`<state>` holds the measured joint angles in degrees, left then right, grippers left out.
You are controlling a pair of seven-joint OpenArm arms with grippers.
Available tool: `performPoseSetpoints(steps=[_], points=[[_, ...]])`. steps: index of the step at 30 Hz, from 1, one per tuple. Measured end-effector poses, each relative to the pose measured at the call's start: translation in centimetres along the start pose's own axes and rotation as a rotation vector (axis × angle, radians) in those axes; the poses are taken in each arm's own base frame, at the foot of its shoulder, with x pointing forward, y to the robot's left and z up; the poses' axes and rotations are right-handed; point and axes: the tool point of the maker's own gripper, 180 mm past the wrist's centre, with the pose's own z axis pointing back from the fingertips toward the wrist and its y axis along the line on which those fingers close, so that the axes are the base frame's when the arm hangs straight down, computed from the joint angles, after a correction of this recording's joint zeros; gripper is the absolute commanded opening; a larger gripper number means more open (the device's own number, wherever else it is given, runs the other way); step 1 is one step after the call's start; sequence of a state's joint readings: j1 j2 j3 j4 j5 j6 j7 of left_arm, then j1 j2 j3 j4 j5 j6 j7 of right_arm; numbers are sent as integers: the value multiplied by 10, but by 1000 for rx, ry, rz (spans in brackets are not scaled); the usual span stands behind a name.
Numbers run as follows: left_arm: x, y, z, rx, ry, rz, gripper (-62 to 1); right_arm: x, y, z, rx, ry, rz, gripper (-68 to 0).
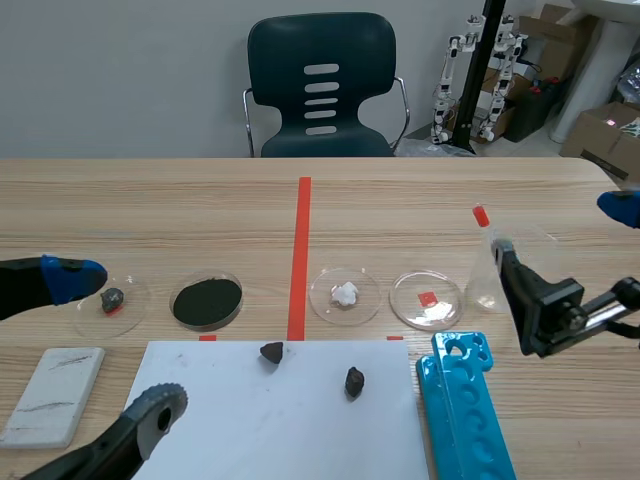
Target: Return to the home posture
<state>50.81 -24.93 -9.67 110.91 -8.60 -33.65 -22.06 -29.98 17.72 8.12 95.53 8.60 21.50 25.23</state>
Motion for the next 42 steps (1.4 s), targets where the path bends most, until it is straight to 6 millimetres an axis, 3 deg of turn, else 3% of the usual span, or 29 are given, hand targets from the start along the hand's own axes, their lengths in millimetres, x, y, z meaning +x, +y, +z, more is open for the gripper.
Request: performPoseSetpoints(steps=[11,17,25,42], points=[[0,0,0,-1,1,-2,11,24,45,67,264,-78,20,-20],[0,0,0,-1,1,-2,11,39,54,91,326,-117,22,-20],[0,0,0,-1,1,-2,11,64,63,94,351,-142,38,-20],[0,0,0,-1,1,-2,11,63,64,94,353,-133,40,-20]])
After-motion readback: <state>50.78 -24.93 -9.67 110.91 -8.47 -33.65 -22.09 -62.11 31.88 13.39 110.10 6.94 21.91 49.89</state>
